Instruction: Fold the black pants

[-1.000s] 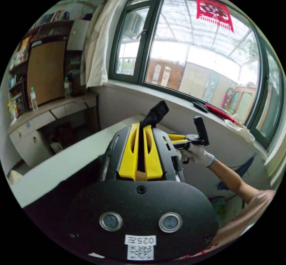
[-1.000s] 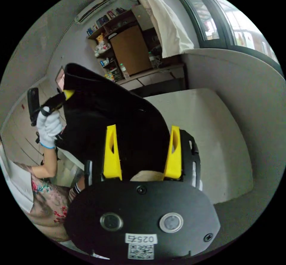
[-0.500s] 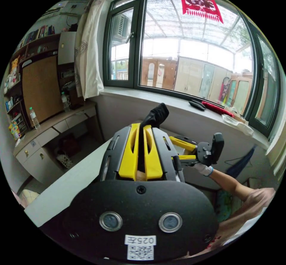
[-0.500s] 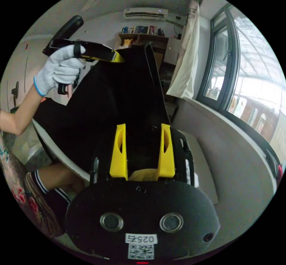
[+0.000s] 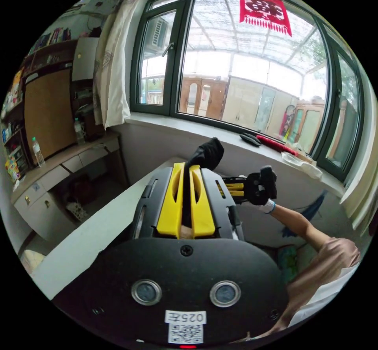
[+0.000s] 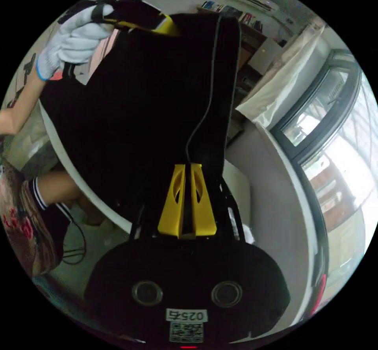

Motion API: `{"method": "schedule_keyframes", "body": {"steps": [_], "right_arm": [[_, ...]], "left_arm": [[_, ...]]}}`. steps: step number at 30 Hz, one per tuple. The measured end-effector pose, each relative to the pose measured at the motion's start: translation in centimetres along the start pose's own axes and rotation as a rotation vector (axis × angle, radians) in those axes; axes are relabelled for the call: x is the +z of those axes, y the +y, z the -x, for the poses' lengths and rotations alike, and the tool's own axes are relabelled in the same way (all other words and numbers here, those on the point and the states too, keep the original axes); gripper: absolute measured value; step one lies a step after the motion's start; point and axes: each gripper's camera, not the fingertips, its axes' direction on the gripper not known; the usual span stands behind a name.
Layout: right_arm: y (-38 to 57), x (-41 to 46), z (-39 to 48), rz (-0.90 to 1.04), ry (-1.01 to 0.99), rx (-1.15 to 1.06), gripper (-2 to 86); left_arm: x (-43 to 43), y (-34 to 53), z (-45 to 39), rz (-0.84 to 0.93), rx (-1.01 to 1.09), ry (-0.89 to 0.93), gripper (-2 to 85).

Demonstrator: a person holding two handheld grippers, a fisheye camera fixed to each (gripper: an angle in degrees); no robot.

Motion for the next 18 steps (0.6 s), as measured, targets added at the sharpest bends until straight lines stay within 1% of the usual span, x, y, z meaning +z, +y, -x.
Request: {"method": "schedule_keyframes", "body": {"steps": [1, 3, 4, 5, 6, 8, 10, 12, 13, 15, 16, 17, 18], "right_arm": [[0.1, -0.7, -1.5, -0.015, 0.018, 0.047, -0.2], [0.1, 0.6, -4.8, 0.018, 0.003, 0.128, -0.2], [0.2, 2.5, -7.6, 0.053, -0.070, 0.218, 0.2], [0.5, 5.2, -10.3, 0.103, -0.167, 0.319, 0.5], [0.8, 6.7, -11.4, 0.133, -0.213, 0.367, 0.7], [2.6, 13.0, -14.0, 0.260, -0.363, 0.495, 1.3], [4.4, 16.1, -15.3, 0.321, -0.429, 0.571, 1.8], [6.6, 16.8, -17.2, 0.303, -0.479, 0.664, 1.3], [8.4, 16.6, -18.5, 0.306, -0.471, 0.728, 1.4], [10.6, 15.3, -19.4, 0.340, -0.399, 0.701, 2.2], [11.9, 13.9, -19.7, 0.350, -0.357, 0.691, 3.9], [13.2, 11.9, -19.7, 0.311, -0.383, 0.687, 6.4], [13.9, 10.9, -19.6, 0.278, -0.412, 0.692, 7.3]], "left_arm": [[0.1, -0.1, 0.3, -0.024, -0.015, 0.050, -1.5], [0.8, -0.2, 0.3, -0.031, -0.041, 0.171, -1.3], [2.6, -0.3, -0.1, 0.029, -0.051, 0.246, -1.0], [5.1, -0.1, -1.0, 0.105, -0.067, 0.282, -0.7], [6.5, 0.3, -1.4, 0.141, -0.072, 0.288, -0.6], [12.9, 2.6, -3.0, 0.294, -0.107, 0.298, 0.0], [16.8, 5.0, -4.1, 0.408, -0.118, 0.363, 0.5], [18.0, 7.3, -5.1, 0.430, -0.136, 0.415, 0.9], [17.5, 8.4, -5.8, 0.422, -0.125, 0.425, 1.2], [14.6, 9.5, -7.0, 0.366, -0.056, 0.364, 1.5], [11.6, 10.2, -7.7, 0.307, 0.001, 0.277, 1.6], [8.3, 10.9, -8.1, 0.253, 0.057, 0.168, 1.8], [6.8, 11.4, -8.1, 0.233, 0.072, 0.119, 1.9]]}}
